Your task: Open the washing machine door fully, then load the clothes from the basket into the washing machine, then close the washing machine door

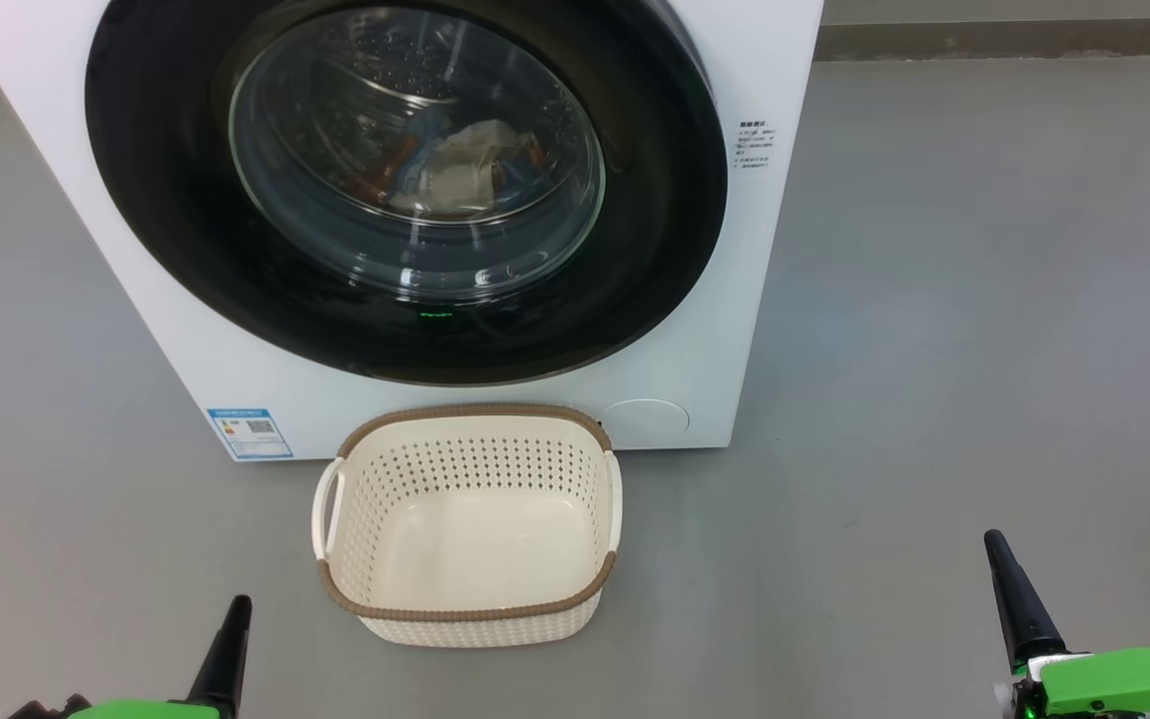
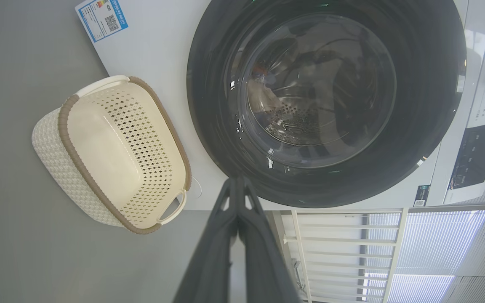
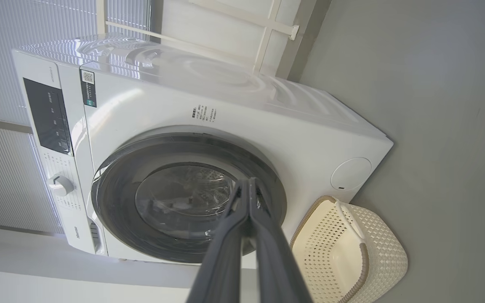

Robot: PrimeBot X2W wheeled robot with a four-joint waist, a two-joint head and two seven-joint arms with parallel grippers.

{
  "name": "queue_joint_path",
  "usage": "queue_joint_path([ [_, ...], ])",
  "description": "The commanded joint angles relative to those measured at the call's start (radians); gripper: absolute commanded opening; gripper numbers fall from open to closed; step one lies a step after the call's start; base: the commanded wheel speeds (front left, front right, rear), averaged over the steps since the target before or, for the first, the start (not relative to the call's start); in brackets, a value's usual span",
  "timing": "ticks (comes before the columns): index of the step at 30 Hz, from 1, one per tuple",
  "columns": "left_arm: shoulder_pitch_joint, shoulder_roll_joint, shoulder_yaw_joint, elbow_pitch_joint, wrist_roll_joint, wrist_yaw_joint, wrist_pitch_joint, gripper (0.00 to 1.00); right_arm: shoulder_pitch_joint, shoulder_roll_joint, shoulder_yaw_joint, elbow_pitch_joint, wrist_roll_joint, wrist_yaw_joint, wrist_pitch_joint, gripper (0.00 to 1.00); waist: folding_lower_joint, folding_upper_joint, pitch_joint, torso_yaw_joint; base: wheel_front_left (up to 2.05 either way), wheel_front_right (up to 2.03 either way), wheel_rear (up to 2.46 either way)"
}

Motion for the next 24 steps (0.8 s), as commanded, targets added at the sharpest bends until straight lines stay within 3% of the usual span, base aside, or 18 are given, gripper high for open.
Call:
queue_joint_path([
  [1,-0.051,0.017,0.037,-0.019,-0.034,-0.014,0.011,0.00,-0.056,0.000,0.011,-0.021,0.039,-0.001,0.012,0.00,0.0000,0.0000,0.000,0.000,0.00,0.00,0.00],
  [18,-0.078,0.019,0.068,-0.018,-0.197,-0.027,0.058,0.00,-0.081,0.011,0.005,-0.010,0.218,-0.002,0.059,0.00,0.0000,0.0000,0.003,-0.003,0.00,0.00,0.00],
  [24,-0.079,0.019,0.069,-0.018,-0.204,-0.027,0.061,0.00,-0.082,0.012,0.005,-0.009,0.225,-0.002,0.061,0.00,0.0000,0.0000,0.003,-0.004,0.00,0.00,0.00],
])
